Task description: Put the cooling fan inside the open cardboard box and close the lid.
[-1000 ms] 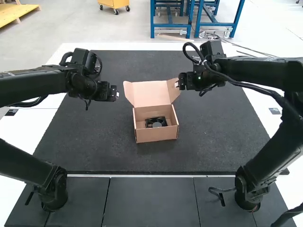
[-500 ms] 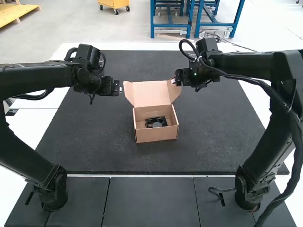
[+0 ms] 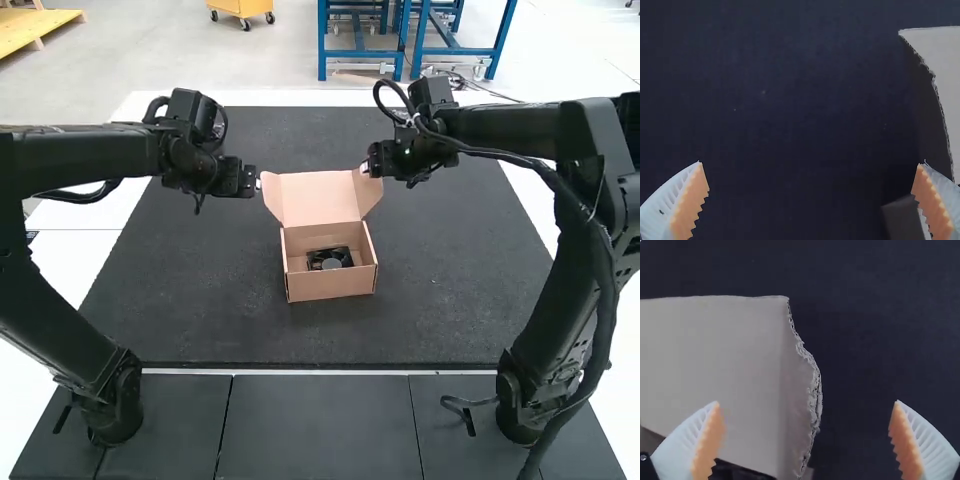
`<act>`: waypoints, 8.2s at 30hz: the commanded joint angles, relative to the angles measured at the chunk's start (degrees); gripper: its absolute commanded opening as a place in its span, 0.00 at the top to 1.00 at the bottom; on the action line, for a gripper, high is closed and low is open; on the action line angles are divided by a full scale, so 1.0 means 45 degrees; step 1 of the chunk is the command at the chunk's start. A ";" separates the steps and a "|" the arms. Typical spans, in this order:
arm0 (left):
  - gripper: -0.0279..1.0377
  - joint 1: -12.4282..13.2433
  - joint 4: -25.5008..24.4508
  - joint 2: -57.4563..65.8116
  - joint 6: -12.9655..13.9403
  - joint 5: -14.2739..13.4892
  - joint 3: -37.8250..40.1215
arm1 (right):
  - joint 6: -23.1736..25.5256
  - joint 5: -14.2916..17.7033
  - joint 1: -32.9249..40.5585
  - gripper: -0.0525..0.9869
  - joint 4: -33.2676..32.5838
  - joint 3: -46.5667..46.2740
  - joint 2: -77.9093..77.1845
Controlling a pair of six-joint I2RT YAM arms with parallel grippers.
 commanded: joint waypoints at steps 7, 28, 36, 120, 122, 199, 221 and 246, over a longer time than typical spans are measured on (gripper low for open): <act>0.07 0.0009 0.0173 0.0143 0.0074 -0.0175 0.0554 | 0.0412 -0.0383 -0.0173 0.44 -0.0016 0.0331 -0.0006; 0.07 0.0009 0.0212 0.0163 0.0132 -0.0156 0.0554 | 0.0451 -0.0891 -0.0075 0.71 -0.0016 0.0292 0.0014; 0.07 -0.0030 0.0251 0.0143 0.0152 0.0078 0.0554 | 0.0529 -0.1086 -0.0056 0.82 -0.0016 0.0253 0.0014; 0.07 -0.0890 -0.1155 -0.1673 -0.0219 0.1817 -0.0422 | 0.0490 -0.1243 0.0999 0.97 0.1058 -0.4278 -0.3267; 0.07 -0.0890 -0.1155 -0.1673 -0.0219 0.1836 -0.0442 | 0.0197 -0.1067 0.1136 0.97 0.1078 -0.4317 -0.3287; 0.07 -0.1065 -0.0667 -0.2376 -0.0278 0.2735 -0.1731 | -0.0077 -0.2141 0.2327 0.97 0.2679 -0.6895 -0.5259; 0.07 -0.1319 -0.0491 -0.2865 -0.0278 0.3067 -0.2883 | 0.0080 -0.1711 0.2405 0.97 0.4144 -0.8321 -0.5259; 0.07 -0.1319 -0.1194 -0.3490 0.0074 0.3360 -0.3547 | -0.0858 -0.1262 0.2640 0.97 0.3500 -0.8751 -0.5259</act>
